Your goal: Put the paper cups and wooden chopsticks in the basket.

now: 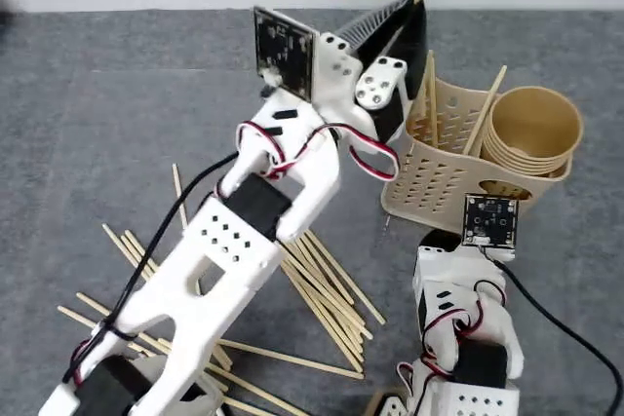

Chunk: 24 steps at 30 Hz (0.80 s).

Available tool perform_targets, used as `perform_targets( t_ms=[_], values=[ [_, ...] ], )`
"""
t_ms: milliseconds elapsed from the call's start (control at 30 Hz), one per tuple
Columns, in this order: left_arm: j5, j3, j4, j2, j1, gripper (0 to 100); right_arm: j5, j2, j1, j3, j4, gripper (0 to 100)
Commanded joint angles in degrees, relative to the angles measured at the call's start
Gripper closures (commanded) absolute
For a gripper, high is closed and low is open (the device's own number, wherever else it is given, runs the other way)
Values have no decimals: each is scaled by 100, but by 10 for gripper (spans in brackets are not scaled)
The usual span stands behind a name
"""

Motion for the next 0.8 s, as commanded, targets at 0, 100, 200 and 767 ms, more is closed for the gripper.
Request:
perform_targets(
  t_ms=[0, 100, 200, 767],
  values=[
    [-18, -57, -554, 466, 0, 989, -70, -57, 48, -404, -13, 989],
    [-26, -48, -765, 826, 26, 989, -70, -57, 48, -404, -13, 989],
    [-26, -22, -765, 941, 26, 988, -70, -57, 48, -396, -13, 989],
    [-26, 127, 1143, -475, -325, 892, -70, -57, 48, -149, -418, 989]
  ],
)
